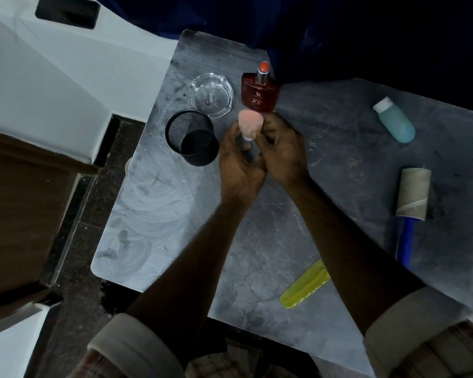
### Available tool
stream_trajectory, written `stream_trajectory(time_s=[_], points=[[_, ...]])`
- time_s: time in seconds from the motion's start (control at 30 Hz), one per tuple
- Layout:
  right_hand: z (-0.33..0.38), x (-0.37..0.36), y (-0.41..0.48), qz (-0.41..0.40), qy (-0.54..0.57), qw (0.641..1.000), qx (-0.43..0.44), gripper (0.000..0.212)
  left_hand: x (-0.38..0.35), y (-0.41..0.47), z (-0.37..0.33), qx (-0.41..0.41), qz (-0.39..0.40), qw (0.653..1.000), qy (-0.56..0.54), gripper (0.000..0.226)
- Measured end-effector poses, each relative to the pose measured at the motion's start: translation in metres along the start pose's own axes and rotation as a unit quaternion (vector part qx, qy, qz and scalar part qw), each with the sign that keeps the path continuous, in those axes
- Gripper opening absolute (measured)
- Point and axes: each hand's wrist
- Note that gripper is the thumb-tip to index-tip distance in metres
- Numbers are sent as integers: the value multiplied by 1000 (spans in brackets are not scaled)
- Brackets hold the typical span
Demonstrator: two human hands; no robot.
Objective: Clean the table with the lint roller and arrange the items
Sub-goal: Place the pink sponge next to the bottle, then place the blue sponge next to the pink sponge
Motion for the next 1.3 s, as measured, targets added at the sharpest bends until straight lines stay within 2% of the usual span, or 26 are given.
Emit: stream_trajectory(time_s=[0.2, 0.27, 0.37, 0.57, 0.67, 0.77, 0.83, 0.93, 1.0, 1.1, 1.17, 1.2, 1.23, 1.3], points=[[-7, 14, -6, -13, 1, 999, -45, 53, 11, -24, -12, 27, -8, 999, -31, 90], [-14, 27, -15, -35, 3, 998, -56, 52, 11, -40, -14, 27, -27, 998, -57, 83], [-32, 50, -36, -82, 35, 994, -63, 42, 0, -68, -22, 20, -36, 999, -17, 63], [-75, 108, -64, -186, 149, 963, -126, 33, -72, -86, -51, -55, 136, 988, 54, 52], [-89, 132, -69, -230, 203, 938, -159, 33, -120, -59, -68, -144, 175, 963, 149, 46], [-103, 153, -70, -252, 291, 900, -204, 37, -166, -24, -81, -240, 228, 906, 266, 45], [-110, 163, -75, -245, 309, 894, -211, 38, -192, 0, -89, -287, 264, 851, 351, 50], [-113, 171, -85, -216, 349, 887, -212, 43, -225, 30, -94, -338, 346, 740, 467, 63], [-115, 173, -91, -202, 358, 887, -210, 43, -239, 42, -96, -343, 395, 682, 512, 67], [-115, 174, -99, -193, 357, 893, -193, 44, -250, 55, -102, -368, 425, 622, 545, 58], [-114, 176, -102, -190, 361, 893, -188, 44, -252, 61, -106, -376, 433, 596, 563, 46], [-113, 178, -102, -188, 361, 893, -191, 43, -251, 62, -108, -371, 433, 596, 565, 44], [-111, 180, -102, -187, 364, 891, -195, 42, -249, 60, -109, -361, 426, 612, 560, 43], [-107, 183, -99, -194, 380, 882, -201, 38, -238, 44, -106, -329, 379, 694, 516, 43]])
Point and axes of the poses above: each hand's wrist, its own y-axis towards the middle knuckle, its own x-axis out of the back of the hand, z = x × y, and after that the axes turned 1 degree about -y, right-handed
